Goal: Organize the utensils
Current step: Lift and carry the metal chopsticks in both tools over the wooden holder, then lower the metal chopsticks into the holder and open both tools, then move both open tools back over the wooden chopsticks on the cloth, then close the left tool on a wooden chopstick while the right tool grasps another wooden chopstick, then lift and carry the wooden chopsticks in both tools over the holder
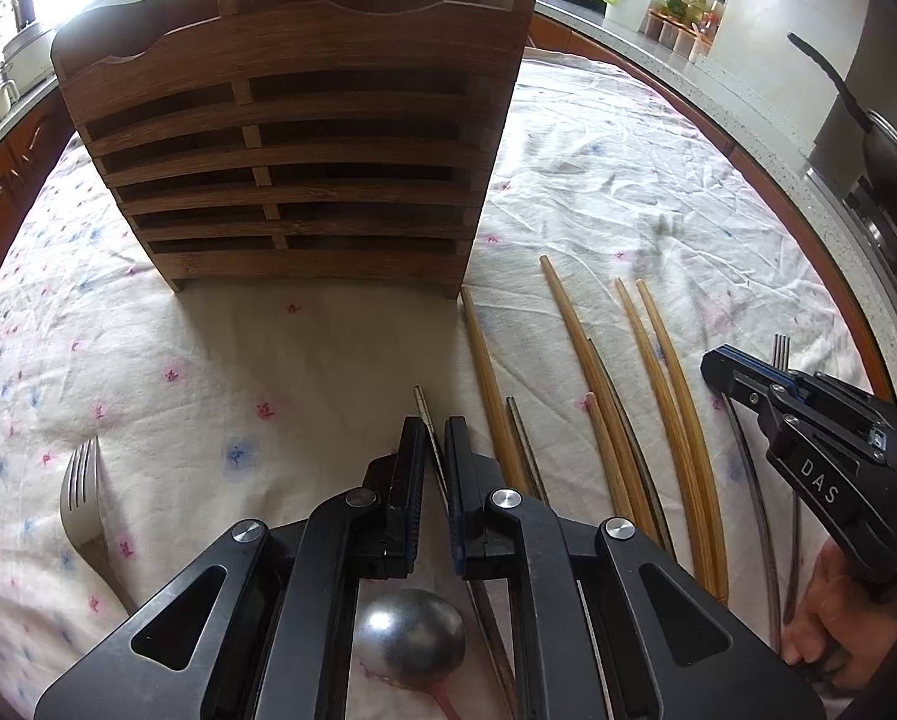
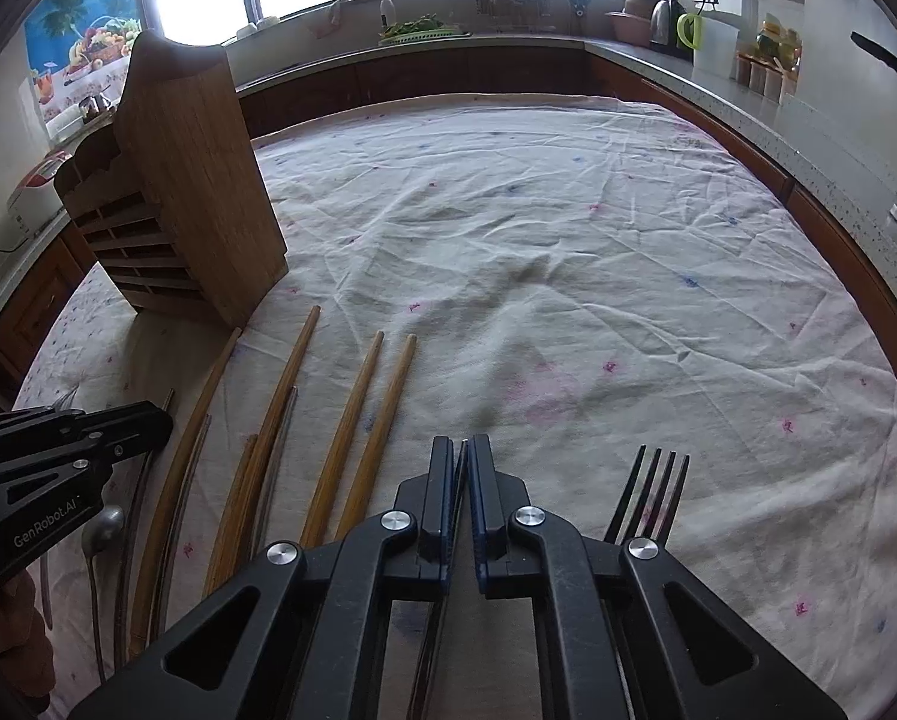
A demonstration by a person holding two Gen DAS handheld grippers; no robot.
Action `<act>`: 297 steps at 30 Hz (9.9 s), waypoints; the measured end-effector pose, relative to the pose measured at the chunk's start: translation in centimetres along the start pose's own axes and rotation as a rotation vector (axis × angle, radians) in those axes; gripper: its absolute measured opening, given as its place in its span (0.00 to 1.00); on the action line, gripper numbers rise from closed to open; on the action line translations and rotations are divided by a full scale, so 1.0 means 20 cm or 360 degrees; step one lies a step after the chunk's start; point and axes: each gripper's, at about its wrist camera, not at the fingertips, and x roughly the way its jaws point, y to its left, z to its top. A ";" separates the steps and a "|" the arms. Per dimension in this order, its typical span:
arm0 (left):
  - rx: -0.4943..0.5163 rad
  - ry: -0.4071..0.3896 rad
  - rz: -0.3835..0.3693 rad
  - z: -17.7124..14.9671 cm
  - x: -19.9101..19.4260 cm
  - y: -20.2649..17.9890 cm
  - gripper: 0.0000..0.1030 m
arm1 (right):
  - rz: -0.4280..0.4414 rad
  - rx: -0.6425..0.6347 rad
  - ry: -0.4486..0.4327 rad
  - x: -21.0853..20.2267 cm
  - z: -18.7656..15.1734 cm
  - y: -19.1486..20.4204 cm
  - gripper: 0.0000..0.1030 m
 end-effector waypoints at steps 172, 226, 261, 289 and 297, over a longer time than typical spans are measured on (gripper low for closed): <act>-0.0496 -0.0299 -0.0038 -0.33 -0.47 0.33 0.76 | 0.0334 0.0280 -0.0424 -0.52 -0.17 -0.05 0.96; -0.0070 0.0073 -0.0147 -0.02 -0.04 0.12 0.09 | 0.0147 0.0041 0.0065 0.00 0.02 -0.03 0.11; -0.0231 -0.0187 -0.0231 -0.11 -0.43 0.13 0.05 | 0.0317 0.0072 -0.0161 -0.32 0.08 0.04 0.05; -0.0368 -0.0755 -0.0385 -0.11 -1.09 0.33 0.04 | 0.0445 -0.0021 -0.0629 -0.96 0.21 0.19 0.05; -0.0364 -0.0795 -0.0339 -0.07 -1.10 0.37 0.04 | 0.0474 -0.0040 -0.0668 -0.97 0.27 0.23 0.05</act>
